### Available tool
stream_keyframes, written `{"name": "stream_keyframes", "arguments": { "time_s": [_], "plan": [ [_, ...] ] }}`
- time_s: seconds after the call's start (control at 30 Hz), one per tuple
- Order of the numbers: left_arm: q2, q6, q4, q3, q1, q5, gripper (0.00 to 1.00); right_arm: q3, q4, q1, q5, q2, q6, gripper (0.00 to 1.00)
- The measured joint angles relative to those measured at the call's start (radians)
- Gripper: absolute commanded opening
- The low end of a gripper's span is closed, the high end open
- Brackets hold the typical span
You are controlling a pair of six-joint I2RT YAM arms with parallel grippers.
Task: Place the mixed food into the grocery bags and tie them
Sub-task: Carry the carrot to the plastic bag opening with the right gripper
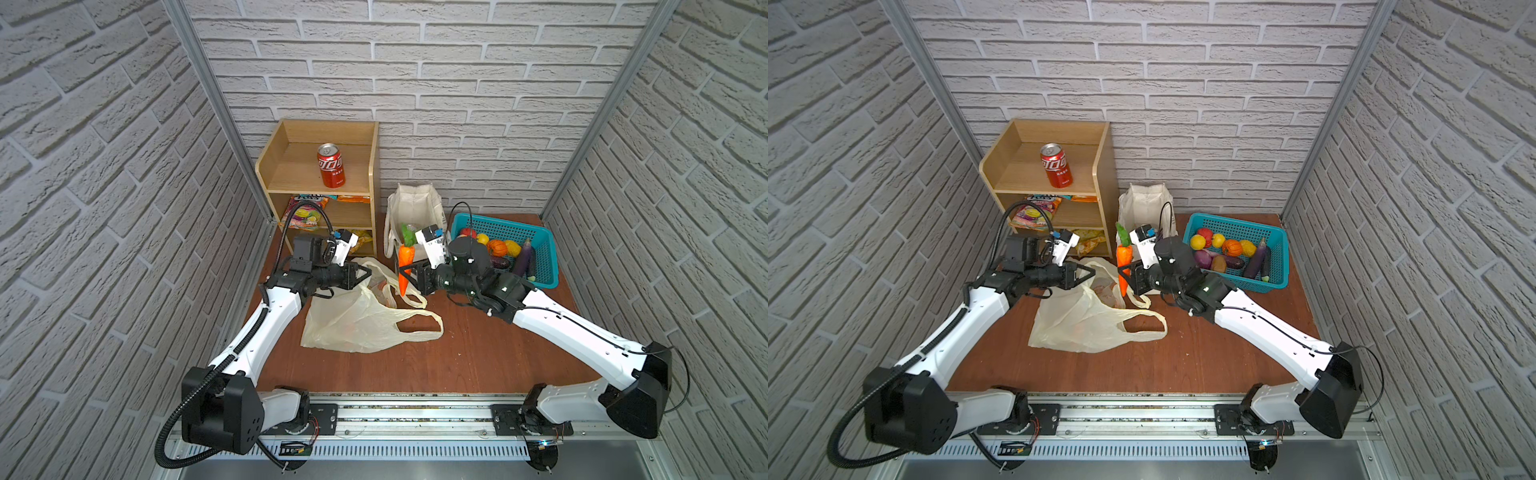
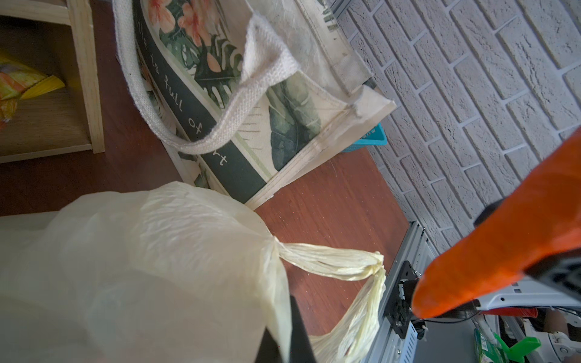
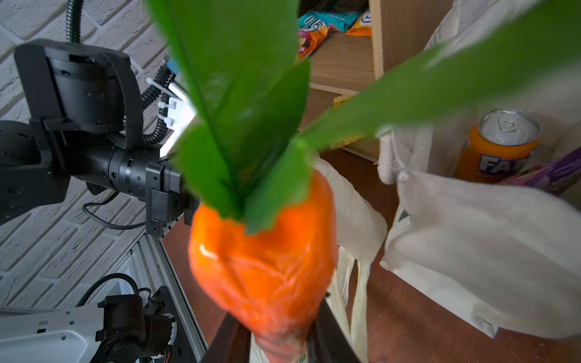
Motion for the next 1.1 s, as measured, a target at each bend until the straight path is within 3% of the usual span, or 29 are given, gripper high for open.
{"name": "stream_keyframes", "arguments": {
  "time_s": [0.23, 0.5, 1.1],
  "plan": [
    [0.015, 0.004, 0.001, -0.005, 0.000, 0.016, 0.00, -0.061, 0.130, 0.070, 0.070, 0.086, -0.009, 0.19],
    [0.019, 0.004, 0.002, -0.005, 0.000, 0.032, 0.00, -0.109, 0.203, 0.076, 0.109, 0.153, -0.042, 0.18],
    [0.029, -0.084, 0.097, -0.006, 0.000, -0.002, 0.00, -0.273, 0.146, 0.116, 0.005, 0.158, -0.038, 0.16]
  ]
}}
